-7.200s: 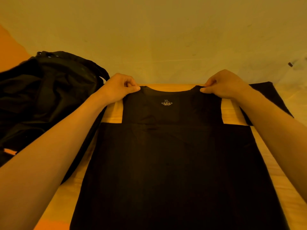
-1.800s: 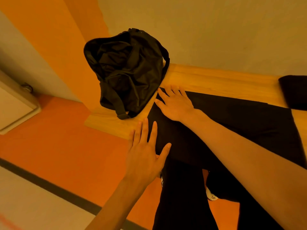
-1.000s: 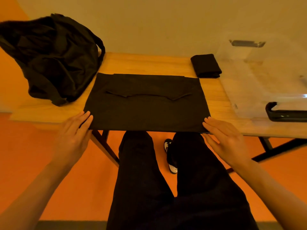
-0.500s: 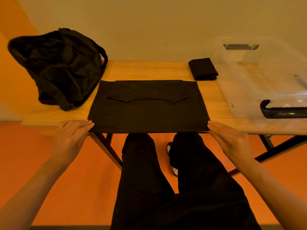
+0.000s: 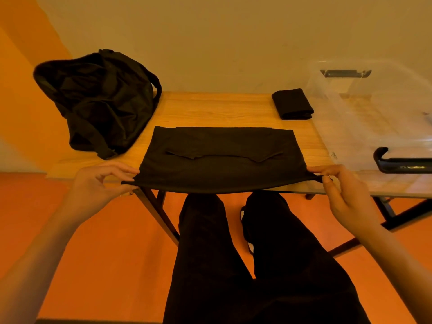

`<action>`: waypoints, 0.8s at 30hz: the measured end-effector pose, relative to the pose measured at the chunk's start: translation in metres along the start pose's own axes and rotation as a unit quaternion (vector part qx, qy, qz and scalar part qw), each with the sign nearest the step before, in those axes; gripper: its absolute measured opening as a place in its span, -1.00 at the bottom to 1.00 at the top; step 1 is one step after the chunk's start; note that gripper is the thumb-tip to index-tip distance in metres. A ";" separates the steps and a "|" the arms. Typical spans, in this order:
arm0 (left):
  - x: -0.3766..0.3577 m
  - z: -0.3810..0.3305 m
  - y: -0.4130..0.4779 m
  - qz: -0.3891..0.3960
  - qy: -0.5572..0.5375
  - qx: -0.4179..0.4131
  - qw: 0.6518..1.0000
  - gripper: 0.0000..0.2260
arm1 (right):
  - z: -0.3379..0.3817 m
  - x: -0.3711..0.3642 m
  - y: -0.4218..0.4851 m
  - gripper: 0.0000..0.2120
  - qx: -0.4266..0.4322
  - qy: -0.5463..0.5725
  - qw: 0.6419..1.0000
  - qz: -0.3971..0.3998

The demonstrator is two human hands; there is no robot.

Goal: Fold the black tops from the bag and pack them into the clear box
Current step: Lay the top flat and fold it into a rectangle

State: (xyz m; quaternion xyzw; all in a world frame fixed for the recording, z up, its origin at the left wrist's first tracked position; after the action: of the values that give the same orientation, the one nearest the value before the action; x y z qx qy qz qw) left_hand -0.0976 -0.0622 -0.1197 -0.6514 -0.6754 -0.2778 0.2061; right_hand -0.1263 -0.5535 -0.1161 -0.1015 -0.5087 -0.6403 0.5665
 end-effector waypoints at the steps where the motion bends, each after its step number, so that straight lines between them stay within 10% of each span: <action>1: 0.000 -0.008 0.004 0.009 -0.020 -0.007 1.000 -0.65 | -0.007 -0.004 0.002 -0.76 -0.026 0.050 0.998 0.007; 14: -0.003 -0.013 0.083 -0.120 -0.174 0.029 0.977 -0.88 | -0.068 -0.034 0.091 -0.86 -0.217 0.144 0.960 -0.102; 24: -0.016 -0.009 0.138 -0.205 -0.068 0.045 0.975 -0.95 | -0.107 -0.056 0.132 -0.81 -0.285 0.034 0.956 -0.064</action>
State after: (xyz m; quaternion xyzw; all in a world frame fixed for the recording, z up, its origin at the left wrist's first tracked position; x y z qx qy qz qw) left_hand 0.0395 -0.0807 -0.1089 -0.5067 -0.8187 -0.2384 0.1269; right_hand 0.0499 -0.5798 -0.1347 -0.2045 -0.2911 -0.7966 0.4887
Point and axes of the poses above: each hand's wrist, its own y-axis towards the middle knuckle, its own x-axis out of the back of the hand, z = x × y, the point moved 9 cm from there along y, towards the middle knuckle, and after that the axes turned 5 degrees about x, right-handed, at the moved point
